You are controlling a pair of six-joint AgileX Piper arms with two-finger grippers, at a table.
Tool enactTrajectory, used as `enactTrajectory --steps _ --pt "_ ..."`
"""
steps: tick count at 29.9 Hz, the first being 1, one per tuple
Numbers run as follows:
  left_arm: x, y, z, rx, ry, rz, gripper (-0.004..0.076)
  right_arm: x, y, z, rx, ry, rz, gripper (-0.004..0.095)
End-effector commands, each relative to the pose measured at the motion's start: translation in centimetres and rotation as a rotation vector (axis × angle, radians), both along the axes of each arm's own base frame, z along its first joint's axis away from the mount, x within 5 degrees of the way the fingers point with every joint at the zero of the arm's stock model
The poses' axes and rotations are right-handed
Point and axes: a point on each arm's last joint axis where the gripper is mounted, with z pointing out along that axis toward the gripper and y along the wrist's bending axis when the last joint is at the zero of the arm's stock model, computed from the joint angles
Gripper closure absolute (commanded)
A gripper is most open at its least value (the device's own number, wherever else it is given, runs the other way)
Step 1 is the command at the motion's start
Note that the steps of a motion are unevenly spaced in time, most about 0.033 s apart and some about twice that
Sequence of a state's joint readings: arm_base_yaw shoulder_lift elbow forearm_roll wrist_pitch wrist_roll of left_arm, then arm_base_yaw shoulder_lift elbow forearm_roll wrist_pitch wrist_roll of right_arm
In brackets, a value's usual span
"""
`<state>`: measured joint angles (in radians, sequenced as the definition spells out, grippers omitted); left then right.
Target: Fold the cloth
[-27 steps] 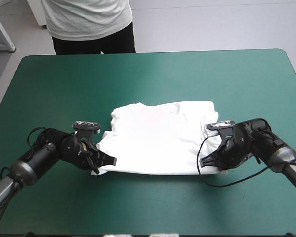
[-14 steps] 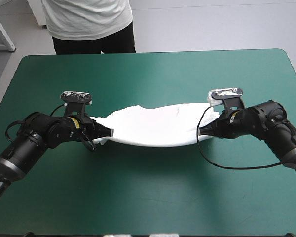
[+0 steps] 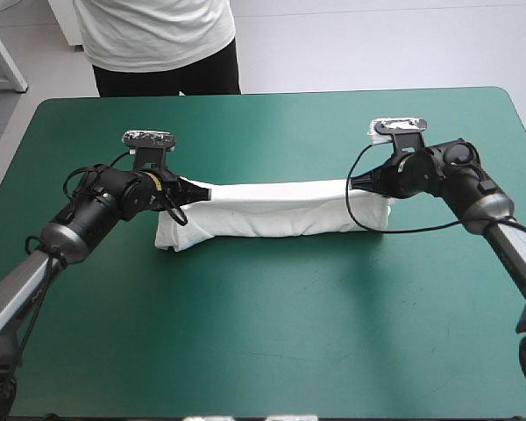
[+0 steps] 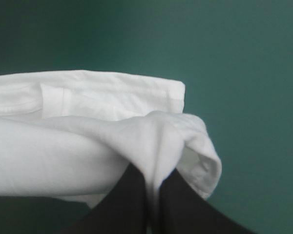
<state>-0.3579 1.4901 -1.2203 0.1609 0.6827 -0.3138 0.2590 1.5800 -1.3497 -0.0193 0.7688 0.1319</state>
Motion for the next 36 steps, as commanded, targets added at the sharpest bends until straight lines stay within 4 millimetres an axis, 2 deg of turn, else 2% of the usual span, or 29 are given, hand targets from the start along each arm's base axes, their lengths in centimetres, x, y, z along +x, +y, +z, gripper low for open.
enactTrajectory --steps 1,7,11,14,17,20,22,30,36 --pt "1.2 -0.3 1.2 -0.031 -0.115 -0.01 0.0734 2.0 0.2 1.5 0.018 -0.109 -0.004 0.0921" --pt "3.3 -1.3 -1.4 -0.037 -0.111 -0.025 0.0734 4.5 1.1 -1.7 0.038 -0.023 -0.003 0.0921" --pt "4.5 -1.8 -3.4 -0.029 -0.088 -0.032 0.0734 5.1 1.6 -3.3 0.037 0.03 0.046 0.0903" --pt "5.0 -1.9 -4.7 -0.017 -0.053 -0.032 0.0733 5.0 2.0 -3.7 0.052 0.054 0.083 0.0817" --pt "4.8 -1.9 -5.1 -0.011 -0.019 -0.026 0.0724 4.8 2.0 -3.8 0.049 0.07 0.094 0.0679" --pt "4.3 -1.6 -4.4 0.005 -0.01 -0.033 0.0685 4.4 1.9 -3.3 0.042 0.085 0.102 0.0578" --pt "3.8 -1.4 -3.6 0.016 -0.018 -0.045 0.0647 4.0 1.8 -2.6 0.036 0.07 0.11 0.0544" --pt "0.8 -0.2 0.9 0.033 -0.07 -0.061 0.0441 1.1 0.7 2.4 0.002 -0.032 0.129 0.0534" --pt "-3.3 0.8 4.9 -0.02 -0.091 -0.091 0.0421 -2.5 -1.0 6.9 -0.074 -0.127 0.101 0.0533"
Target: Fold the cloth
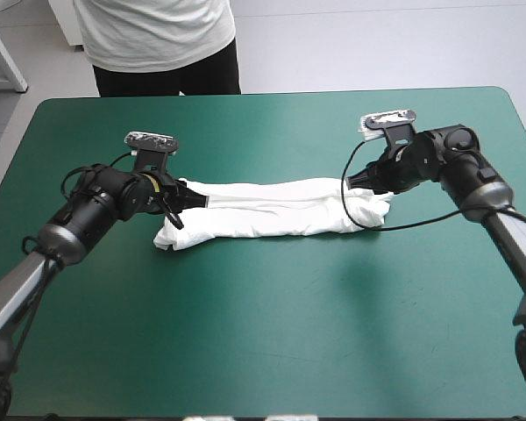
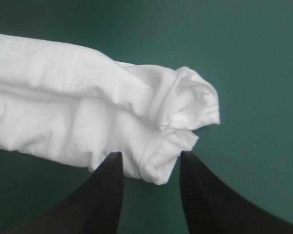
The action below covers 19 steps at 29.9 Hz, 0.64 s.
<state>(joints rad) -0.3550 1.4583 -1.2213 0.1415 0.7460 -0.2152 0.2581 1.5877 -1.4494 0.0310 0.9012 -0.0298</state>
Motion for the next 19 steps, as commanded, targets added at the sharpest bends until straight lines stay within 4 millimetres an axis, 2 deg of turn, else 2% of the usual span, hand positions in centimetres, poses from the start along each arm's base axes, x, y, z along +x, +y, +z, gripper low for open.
enactTrajectory --steps 1,3,5,6,9,10,13,19 --pt "-3.2 0.3 5.1 -0.111 -0.118 -0.063 0.0422 -3.1 -1.6 5.6 -0.02 -0.175 -0.029 0.0533" --pt "-4.7 0.0 6.5 -0.17 -0.145 -0.145 0.043 -4.6 -2.4 7.1 -0.04 -0.213 -0.052 0.0534" --pt "-6.2 -0.5 7.8 -0.24 -0.182 -0.235 0.0475 -6.0 -3.1 8.3 -0.061 -0.235 -0.09 0.0534" --pt "-6.6 -0.6 8.3 -0.26 -0.201 -0.268 0.0521 -6.7 -3.6 8.8 -0.075 -0.241 -0.112 0.0534" --pt "-7.2 -1.2 8.9 -0.316 -0.225 -0.349 0.0727 -8.4 -4.7 9.6 -0.117 -0.226 -0.185 0.0534" --pt "-7.2 -1.5 8.9 -0.326 -0.228 -0.377 0.0729 -9.0 -5.1 9.8 -0.13 -0.213 -0.206 0.0534" --pt "-6.3 -2.1 8.4 -0.362 -0.224 -0.396 0.0734 -10.1 -6.2 10.1 -0.12 -0.181 -0.255 0.0532" --pt "-2.5 -3.8 4.6 -0.356 -0.141 -0.399 0.0734 -10.2 -8.3 10.0 -0.026 -0.147 -0.346 0.0505"
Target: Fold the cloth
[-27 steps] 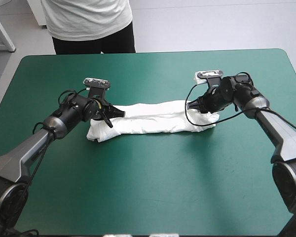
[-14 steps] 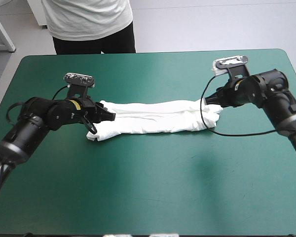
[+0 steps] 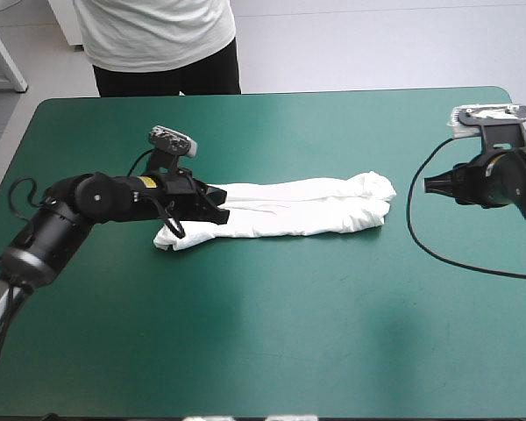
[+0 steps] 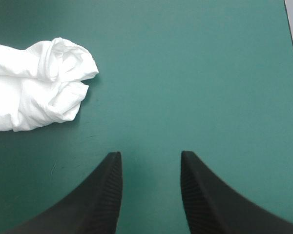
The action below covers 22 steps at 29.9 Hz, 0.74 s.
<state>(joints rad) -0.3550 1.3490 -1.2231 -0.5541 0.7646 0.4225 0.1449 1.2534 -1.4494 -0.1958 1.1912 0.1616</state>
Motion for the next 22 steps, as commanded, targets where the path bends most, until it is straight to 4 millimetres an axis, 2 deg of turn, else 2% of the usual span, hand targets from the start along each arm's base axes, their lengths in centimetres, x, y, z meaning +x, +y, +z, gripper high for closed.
enactTrajectory --steps 1,6,10,17,22 --pt "1.9 -1.2 -0.3 -0.055 -0.041 0.009 0.0734 -0.2 -1.2 1.3 0.084 -0.068 -0.018 0.0487" --pt "4.8 -4.2 -3.2 -0.024 0.005 -0.026 0.0734 1.6 -2.7 0.2 0.276 -0.043 -0.021 0.036" --pt "7.4 -6.5 -4.7 0.004 0.022 -0.047 0.0734 3.3 -3.4 -0.9 0.333 -0.021 -0.013 0.0302" --pt "11.8 -8.4 -7.4 0.069 0.087 -0.031 0.0734 6.5 -3.0 -3.8 0.405 0.07 0.045 0.0298" --pt "13.5 -9.1 -9.3 0.117 0.149 -0.018 0.0734 8.8 -2.4 -6.3 0.484 0.129 0.121 0.0298"
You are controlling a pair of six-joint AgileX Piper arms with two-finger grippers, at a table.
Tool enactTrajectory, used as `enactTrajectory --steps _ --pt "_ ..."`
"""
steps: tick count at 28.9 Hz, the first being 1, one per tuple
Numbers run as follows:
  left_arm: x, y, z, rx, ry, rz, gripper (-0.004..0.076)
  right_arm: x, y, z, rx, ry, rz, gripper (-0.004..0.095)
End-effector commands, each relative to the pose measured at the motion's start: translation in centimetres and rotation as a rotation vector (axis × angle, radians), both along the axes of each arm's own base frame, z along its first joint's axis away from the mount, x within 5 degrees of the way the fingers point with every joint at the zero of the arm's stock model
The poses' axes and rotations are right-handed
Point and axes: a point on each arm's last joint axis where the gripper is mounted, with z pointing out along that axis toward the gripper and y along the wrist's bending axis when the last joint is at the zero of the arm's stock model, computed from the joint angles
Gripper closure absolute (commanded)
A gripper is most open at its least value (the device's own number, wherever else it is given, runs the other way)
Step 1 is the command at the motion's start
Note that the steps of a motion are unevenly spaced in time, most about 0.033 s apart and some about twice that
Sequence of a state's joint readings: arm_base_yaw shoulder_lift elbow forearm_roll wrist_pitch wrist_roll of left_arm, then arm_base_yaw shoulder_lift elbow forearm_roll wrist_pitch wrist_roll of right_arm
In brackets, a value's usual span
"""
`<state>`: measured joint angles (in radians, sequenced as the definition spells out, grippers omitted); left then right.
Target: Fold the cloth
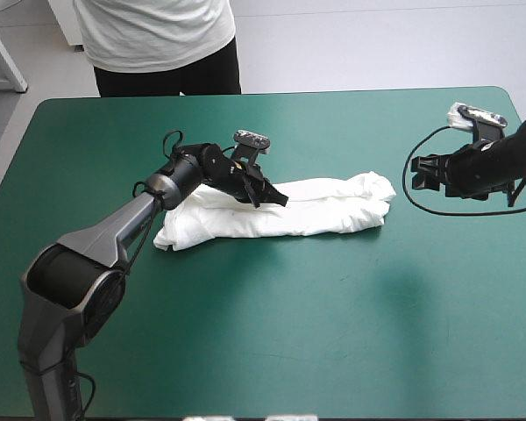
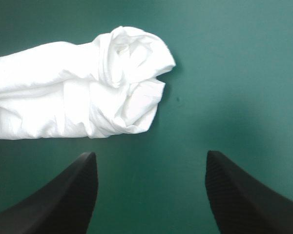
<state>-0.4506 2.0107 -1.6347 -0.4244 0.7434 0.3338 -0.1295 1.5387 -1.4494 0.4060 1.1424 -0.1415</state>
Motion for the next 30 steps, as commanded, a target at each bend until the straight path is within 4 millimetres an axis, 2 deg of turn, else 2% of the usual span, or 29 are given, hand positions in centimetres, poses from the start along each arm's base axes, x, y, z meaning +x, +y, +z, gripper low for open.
enactTrajectory --steps 1,10,22,27,30 --pt "0.4 -0.5 2.8 -0.05 -0.058 0.025 0.0734 1.2 0.4 0.4 0.077 -0.067 0.037 0.0298" --pt "0.8 -0.8 0.1 -0.012 0.025 0.01 0.0734 4.4 0.6 -4.0 0.16 0.012 0.095 0.0298" --pt "0.5 -0.8 -0.2 0.002 0.062 -0.012 0.0734 7.3 1.0 -9.7 0.267 0.106 0.134 0.0298" --pt "0.4 -0.8 -0.2 0.005 0.064 -0.017 0.0734 8.1 2.0 -11.6 0.294 0.141 0.159 0.0298" --pt "0.4 -0.8 -0.2 0.007 0.069 -0.02 0.0734 8.5 3.4 -13.4 0.312 0.18 0.192 0.0298"
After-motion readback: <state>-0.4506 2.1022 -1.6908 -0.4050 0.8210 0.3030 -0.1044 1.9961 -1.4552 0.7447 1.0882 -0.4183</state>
